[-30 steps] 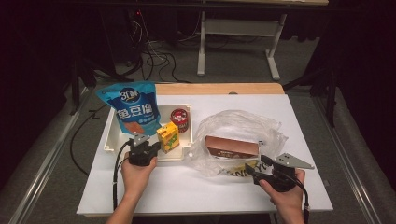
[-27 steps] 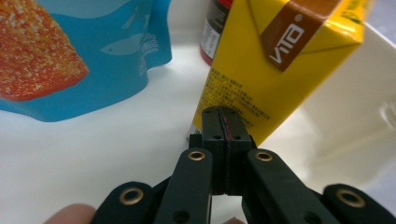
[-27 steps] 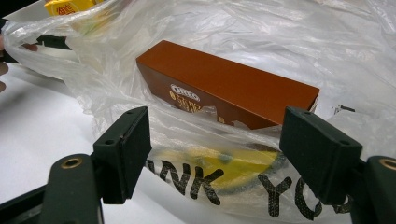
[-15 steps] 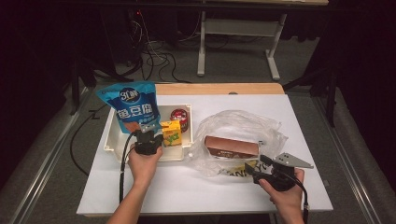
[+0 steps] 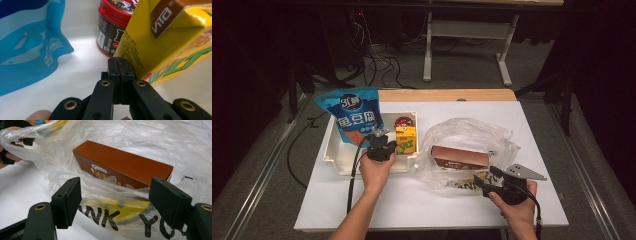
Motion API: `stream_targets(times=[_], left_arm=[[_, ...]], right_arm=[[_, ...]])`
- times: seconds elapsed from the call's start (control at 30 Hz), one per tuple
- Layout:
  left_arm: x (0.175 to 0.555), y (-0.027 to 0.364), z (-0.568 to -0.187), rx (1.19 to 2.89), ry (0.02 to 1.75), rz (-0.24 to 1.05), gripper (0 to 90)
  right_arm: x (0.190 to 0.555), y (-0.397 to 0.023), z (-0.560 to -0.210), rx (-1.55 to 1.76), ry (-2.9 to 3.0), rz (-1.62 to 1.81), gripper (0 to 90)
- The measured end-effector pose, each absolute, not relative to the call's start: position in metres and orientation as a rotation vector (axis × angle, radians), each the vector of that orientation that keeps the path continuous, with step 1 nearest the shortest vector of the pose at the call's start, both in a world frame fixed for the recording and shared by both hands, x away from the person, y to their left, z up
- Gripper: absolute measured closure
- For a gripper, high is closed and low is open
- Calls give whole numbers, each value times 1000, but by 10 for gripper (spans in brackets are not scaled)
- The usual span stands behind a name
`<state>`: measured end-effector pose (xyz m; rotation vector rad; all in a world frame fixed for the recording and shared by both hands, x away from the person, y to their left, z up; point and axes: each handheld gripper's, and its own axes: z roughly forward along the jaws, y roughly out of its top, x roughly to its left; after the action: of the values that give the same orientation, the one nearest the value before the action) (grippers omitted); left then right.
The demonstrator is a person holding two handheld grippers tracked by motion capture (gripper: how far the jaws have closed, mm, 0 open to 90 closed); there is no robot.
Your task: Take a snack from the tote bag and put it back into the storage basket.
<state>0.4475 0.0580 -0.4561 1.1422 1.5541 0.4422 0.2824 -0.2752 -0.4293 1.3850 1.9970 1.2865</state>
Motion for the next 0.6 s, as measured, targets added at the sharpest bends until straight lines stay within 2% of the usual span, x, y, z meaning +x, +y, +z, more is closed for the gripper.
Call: stream_targets(times=[0.6], left_arm=[[446, 63, -466, 1141, 1573, 415, 900]], right_arm=[[283, -276, -429, 1382, 1996, 1282, 268]])
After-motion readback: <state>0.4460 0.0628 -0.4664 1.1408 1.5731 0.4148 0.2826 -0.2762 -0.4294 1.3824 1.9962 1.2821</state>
